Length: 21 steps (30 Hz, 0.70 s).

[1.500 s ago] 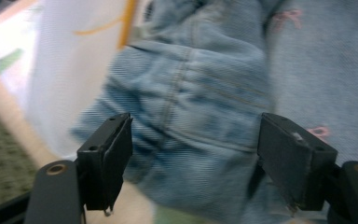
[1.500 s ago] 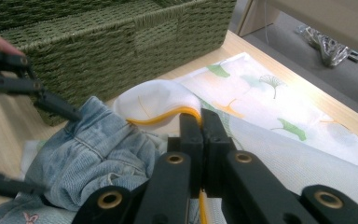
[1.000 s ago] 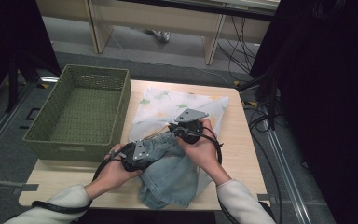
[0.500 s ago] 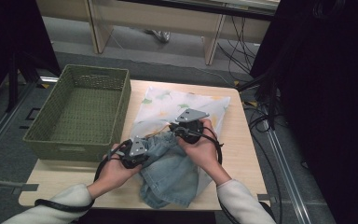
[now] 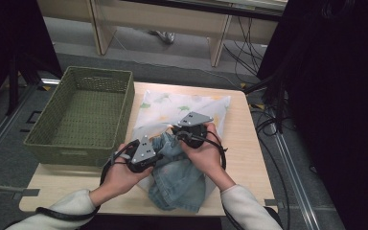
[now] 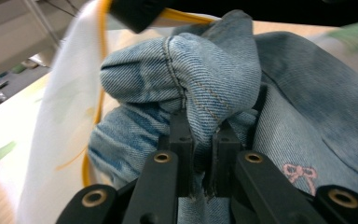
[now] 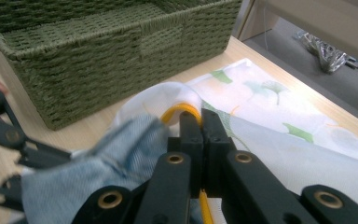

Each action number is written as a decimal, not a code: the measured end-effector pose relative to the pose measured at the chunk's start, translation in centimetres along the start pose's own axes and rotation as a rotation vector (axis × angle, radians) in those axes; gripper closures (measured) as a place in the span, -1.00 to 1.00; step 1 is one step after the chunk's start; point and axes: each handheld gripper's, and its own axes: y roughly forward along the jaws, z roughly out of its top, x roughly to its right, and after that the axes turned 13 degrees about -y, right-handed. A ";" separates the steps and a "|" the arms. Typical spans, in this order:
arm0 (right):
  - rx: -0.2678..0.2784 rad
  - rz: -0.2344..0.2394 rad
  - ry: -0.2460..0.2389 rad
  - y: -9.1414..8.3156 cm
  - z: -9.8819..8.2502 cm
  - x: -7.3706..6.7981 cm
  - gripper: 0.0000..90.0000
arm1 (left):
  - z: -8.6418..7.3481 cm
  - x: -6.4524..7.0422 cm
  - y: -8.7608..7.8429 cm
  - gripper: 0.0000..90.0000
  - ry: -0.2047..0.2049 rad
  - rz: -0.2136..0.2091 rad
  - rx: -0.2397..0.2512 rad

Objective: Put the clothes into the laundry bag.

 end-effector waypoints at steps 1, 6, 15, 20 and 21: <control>0.005 0.002 -0.003 0.0 0.0 0.0 1.00 | 0.0 0.1 0.3 0.82 0.004 -0.010 -0.006; 0.017 0.006 -0.011 -0.2 0.4 -0.3 1.00 | 0.1 -0.2 1.4 0.82 0.016 -0.014 -0.040; 0.033 0.012 -0.010 -0.7 0.7 -0.3 1.00 | 0.4 -1.6 2.7 0.82 0.020 0.073 -0.046; 0.044 0.014 -0.009 -0.9 0.9 -0.4 1.00 | 0.2 -2.2 3.5 0.81 0.008 0.140 -0.053; 0.041 0.017 -0.005 -0.9 0.9 -0.4 1.00 | -0.1 -2.3 3.8 0.81 0.013 0.153 -0.064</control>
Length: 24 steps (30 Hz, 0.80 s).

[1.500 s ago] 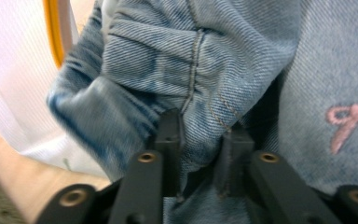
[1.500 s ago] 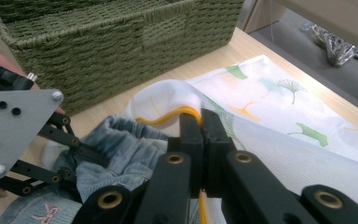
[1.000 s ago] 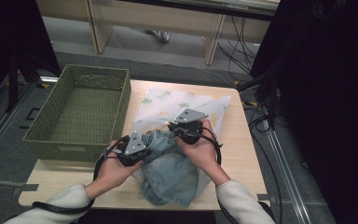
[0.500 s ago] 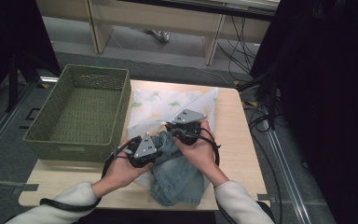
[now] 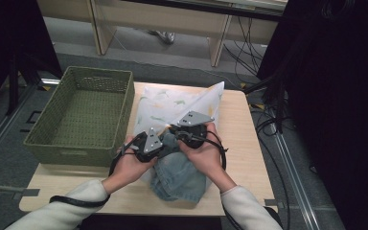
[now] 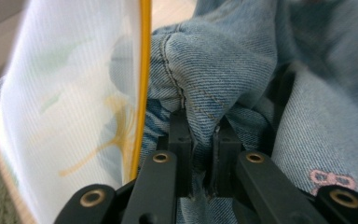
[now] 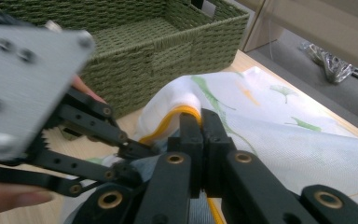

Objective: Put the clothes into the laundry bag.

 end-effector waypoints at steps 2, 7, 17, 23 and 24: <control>0.004 -0.003 -0.008 0.0 0.0 0.1 1.00 | -0.6 -0.1 0.7 0.80 0.009 0.017 -0.026; -0.019 0.004 0.007 0.3 -0.4 0.2 1.00 | -2.0 -0.2 2.1 0.79 0.028 0.035 -0.076; -0.050 0.001 0.012 0.8 -1.2 0.8 1.00 | -2.2 -0.2 1.7 0.62 0.044 0.014 -0.078; -0.057 -0.003 0.019 0.8 -1.5 1.1 1.00 | -1.2 0.0 -1.0 -0.01 0.050 -0.037 -0.016; -0.058 -0.004 0.019 0.8 -1.5 1.1 1.00 | -1.0 0.1 -1.6 -0.12 0.051 -0.045 0.004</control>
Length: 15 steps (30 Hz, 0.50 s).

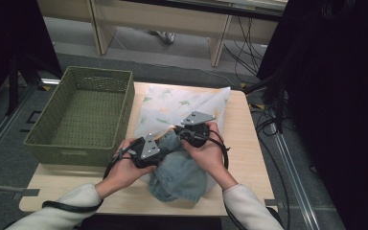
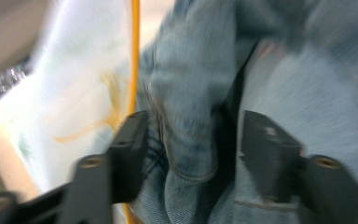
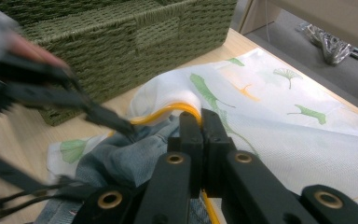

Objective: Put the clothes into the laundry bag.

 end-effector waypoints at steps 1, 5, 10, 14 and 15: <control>-0.001 0.000 0.005 0.0 0.0 0.0 1.00 | 0.2 0.1 -0.7 -0.20 -0.003 -0.012 0.016; 0.001 -0.001 0.005 -0.1 0.1 0.0 1.00 | 0.2 1.2 -3.1 -0.28 0.005 -0.087 0.053; -0.004 0.000 -0.002 0.1 0.0 0.0 1.00 | -1.4 3.7 -3.4 -0.46 0.053 -0.226 -0.028; -0.006 0.002 0.006 0.1 0.0 -0.1 1.00 | -2.4 4.8 -2.1 -0.56 0.121 -0.271 -0.081; -0.009 0.005 0.015 0.1 0.0 -0.1 1.00 | -2.5 4.9 -1.8 -0.59 0.124 -0.275 -0.090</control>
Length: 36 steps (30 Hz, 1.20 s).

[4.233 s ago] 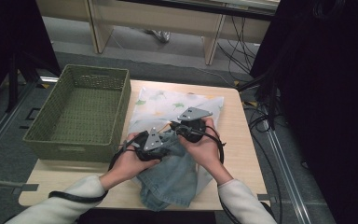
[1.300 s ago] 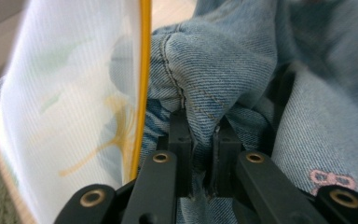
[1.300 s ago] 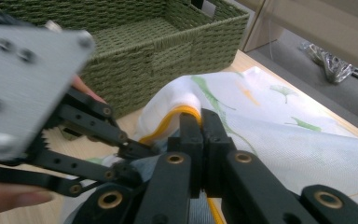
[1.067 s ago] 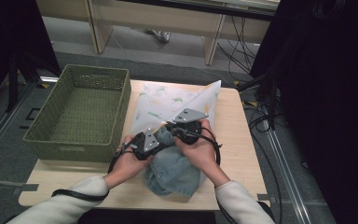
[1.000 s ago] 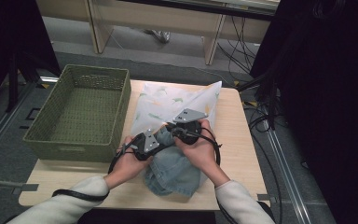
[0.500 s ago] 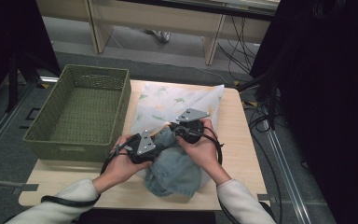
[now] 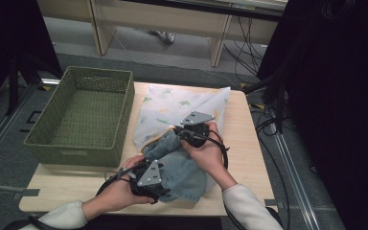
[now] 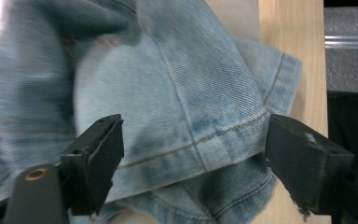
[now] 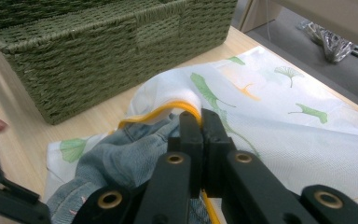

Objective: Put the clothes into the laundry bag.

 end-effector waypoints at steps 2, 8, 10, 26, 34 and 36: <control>0.002 0.001 -0.004 0.0 -0.1 0.1 1.00 | -0.2 0.0 0.7 -0.63 0.011 0.007 -0.017; -0.005 0.004 -0.006 0.2 -0.2 0.0 1.00 | -0.6 -0.4 3.0 -0.59 0.058 0.029 -0.089; -0.012 0.016 -0.007 0.3 -0.2 -0.1 1.00 | -0.7 -0.5 3.6 -0.39 0.062 0.036 -0.104; -0.054 0.046 -0.007 0.6 -0.6 -0.6 1.00 | -0.3 -1.1 4.1 0.70 0.027 0.068 -0.113; -0.046 0.042 -0.008 0.1 -0.4 -0.5 1.00 | 2.1 -1.8 1.8 0.77 -0.036 0.101 0.043; -0.042 0.040 -0.009 0.0 -0.2 -0.6 1.00 | 2.7 -2.1 1.4 0.77 -0.042 0.115 0.069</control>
